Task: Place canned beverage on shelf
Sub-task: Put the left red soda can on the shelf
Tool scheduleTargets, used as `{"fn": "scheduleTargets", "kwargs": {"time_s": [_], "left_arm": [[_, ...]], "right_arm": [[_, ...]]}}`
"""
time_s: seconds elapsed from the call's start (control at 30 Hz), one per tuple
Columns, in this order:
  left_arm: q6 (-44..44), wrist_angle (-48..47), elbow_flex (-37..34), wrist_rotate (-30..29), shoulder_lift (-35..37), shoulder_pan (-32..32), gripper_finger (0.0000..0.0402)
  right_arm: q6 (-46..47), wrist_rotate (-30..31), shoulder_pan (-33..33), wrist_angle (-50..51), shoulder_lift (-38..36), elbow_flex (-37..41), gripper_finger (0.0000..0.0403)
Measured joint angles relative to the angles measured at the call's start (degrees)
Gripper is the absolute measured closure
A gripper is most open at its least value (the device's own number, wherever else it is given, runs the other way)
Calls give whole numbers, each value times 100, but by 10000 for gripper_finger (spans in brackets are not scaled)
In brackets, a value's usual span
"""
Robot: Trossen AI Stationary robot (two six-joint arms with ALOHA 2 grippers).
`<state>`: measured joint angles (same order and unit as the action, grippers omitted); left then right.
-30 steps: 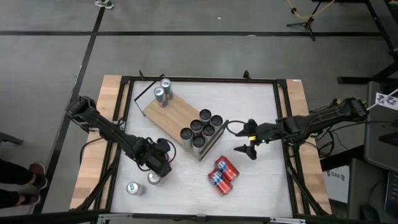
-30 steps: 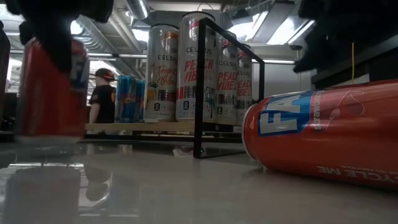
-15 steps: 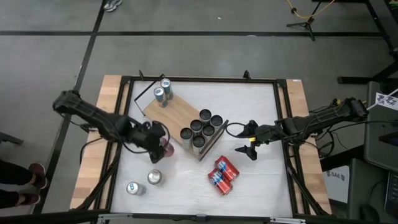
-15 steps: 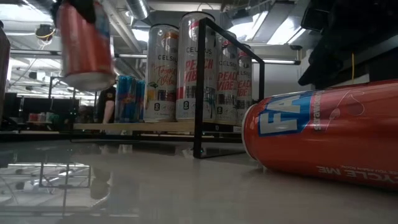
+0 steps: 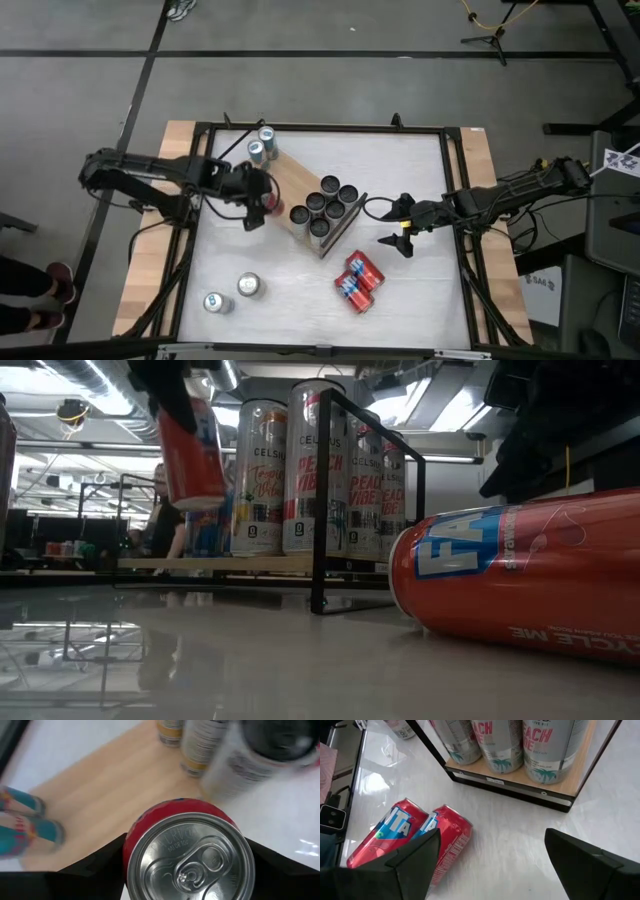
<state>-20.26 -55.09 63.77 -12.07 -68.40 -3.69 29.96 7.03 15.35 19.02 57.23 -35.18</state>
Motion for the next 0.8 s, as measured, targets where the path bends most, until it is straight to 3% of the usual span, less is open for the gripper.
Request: {"fn": "scheduleTargets", "kwargs": {"time_s": [0.4, 0.8], "left_arm": [[1119, 72, 4, 418, -68, 966, 121], [1845, 218, 15, 784, -466, 1312, 121]], "right_arm": [[-2, 0, 0, 1, 0, 0, 49], [-3, 2, 0, 5, 0, 4, 49]]}}
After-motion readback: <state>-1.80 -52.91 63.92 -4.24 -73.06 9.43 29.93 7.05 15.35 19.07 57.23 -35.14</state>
